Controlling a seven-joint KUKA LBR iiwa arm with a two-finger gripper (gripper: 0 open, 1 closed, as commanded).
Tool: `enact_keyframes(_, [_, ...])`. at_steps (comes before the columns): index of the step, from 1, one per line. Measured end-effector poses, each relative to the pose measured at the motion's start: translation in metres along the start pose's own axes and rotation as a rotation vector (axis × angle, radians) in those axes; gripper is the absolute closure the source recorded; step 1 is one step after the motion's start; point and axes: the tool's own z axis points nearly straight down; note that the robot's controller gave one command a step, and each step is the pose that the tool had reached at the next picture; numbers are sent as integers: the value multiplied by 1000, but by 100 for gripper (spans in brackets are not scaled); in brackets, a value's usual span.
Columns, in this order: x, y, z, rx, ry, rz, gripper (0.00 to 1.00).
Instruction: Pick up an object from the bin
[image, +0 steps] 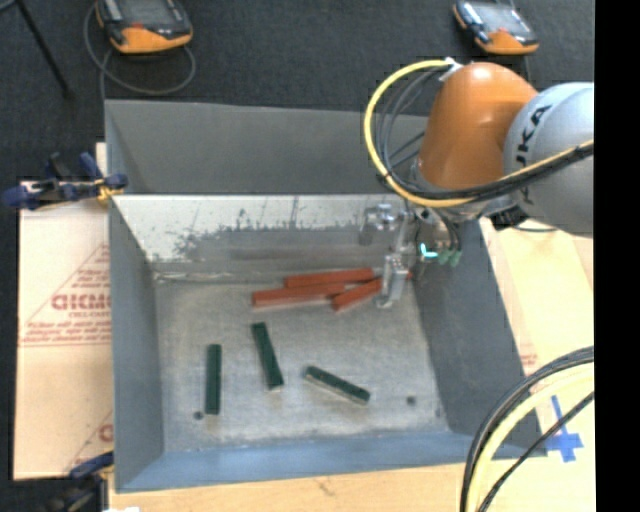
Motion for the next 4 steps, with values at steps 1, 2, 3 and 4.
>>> enact_keyframes(1, [7,-20,103,-1,1,36,0])
enact_keyframes(2, [4,-20,98,0,-8,34,100])
enact_keyframes(3, [4,-20,98,1,-8,33,0])
enact_keyframes(4, [17,73,118,-4,-9,134,0])
